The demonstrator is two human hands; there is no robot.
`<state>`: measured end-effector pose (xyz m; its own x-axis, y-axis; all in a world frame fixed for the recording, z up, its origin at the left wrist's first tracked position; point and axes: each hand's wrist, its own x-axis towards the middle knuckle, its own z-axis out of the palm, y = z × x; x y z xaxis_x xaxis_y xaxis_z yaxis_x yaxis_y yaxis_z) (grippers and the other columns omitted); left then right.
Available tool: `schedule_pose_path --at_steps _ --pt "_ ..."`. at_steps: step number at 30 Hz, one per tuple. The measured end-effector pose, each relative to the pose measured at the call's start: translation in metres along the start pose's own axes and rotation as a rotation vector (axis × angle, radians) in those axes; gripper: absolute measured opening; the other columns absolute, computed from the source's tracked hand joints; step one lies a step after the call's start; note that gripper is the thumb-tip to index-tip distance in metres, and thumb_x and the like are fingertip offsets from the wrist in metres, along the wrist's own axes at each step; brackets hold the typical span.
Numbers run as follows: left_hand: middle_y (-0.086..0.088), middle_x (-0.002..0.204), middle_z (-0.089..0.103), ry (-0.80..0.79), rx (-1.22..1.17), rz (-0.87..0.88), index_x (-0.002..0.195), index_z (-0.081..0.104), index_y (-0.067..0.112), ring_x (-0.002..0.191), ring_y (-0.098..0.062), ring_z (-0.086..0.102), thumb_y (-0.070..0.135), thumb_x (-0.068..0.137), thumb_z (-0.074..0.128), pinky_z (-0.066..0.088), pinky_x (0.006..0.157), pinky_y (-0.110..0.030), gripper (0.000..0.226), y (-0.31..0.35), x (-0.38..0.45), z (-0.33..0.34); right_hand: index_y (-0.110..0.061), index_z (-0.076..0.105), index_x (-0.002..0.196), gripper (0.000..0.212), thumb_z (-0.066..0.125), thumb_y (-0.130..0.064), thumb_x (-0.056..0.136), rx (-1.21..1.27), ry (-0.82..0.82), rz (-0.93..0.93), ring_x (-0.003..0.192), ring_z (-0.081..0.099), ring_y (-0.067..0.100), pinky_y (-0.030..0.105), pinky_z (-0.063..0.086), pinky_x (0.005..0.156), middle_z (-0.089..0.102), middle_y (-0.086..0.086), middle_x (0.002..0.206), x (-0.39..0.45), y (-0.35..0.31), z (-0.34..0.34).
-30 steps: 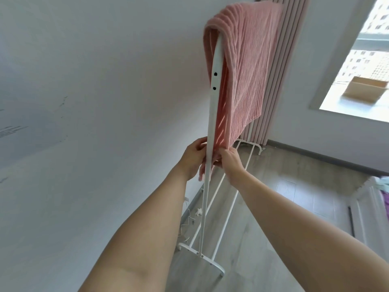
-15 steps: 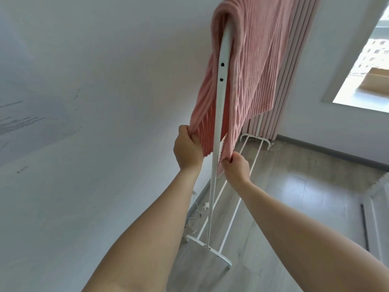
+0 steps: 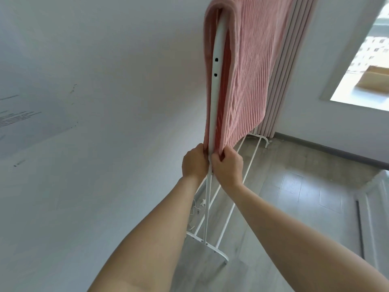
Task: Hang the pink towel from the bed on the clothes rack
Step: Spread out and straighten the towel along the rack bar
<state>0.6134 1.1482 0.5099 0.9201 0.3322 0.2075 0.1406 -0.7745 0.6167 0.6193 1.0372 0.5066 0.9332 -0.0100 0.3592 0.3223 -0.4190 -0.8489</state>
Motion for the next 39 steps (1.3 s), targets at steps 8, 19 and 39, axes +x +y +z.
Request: schedule_pose_path --at_steps 8,19,39 --pt "0.002 0.069 0.064 0.002 -0.155 -0.061 0.078 0.047 0.022 0.063 -0.023 0.063 0.038 0.090 0.036 0.048 0.054 -0.032 0.022 -0.003 -0.011 0.009 -0.013 0.045 0.071 0.023 0.058 -0.025 0.086 0.069 -0.089 0.033 0.054 0.040 0.013 0.035 0.041 0.052 0.049 0.000 0.060 -0.001 0.009 -0.009" --pt "-0.010 0.075 0.062 -0.804 0.244 -0.619 0.127 0.052 0.003 0.057 -0.021 0.058 0.015 0.092 0.047 0.046 0.053 -0.027 0.037 0.038 -0.038 0.067 -0.016 0.046 0.084 0.017 0.051 -0.031 0.090 -0.094 -0.121 0.201 0.064 0.048 0.018 0.033 0.039 0.055 0.055 0.004 0.073 0.038 0.082 -0.070" --pt "-0.018 0.125 0.059 -0.122 0.338 -0.052 0.124 0.052 0.006 0.110 -0.037 0.058 0.026 0.096 0.044 0.051 0.090 -0.044 0.036 0.358 0.158 0.245 -0.012 0.052 0.127 0.043 0.050 -0.033 0.090 -0.401 -0.181 0.215 0.104 0.056 0.029 0.034 0.040 0.078 0.060 0.010 0.114 0.318 0.248 -0.347"
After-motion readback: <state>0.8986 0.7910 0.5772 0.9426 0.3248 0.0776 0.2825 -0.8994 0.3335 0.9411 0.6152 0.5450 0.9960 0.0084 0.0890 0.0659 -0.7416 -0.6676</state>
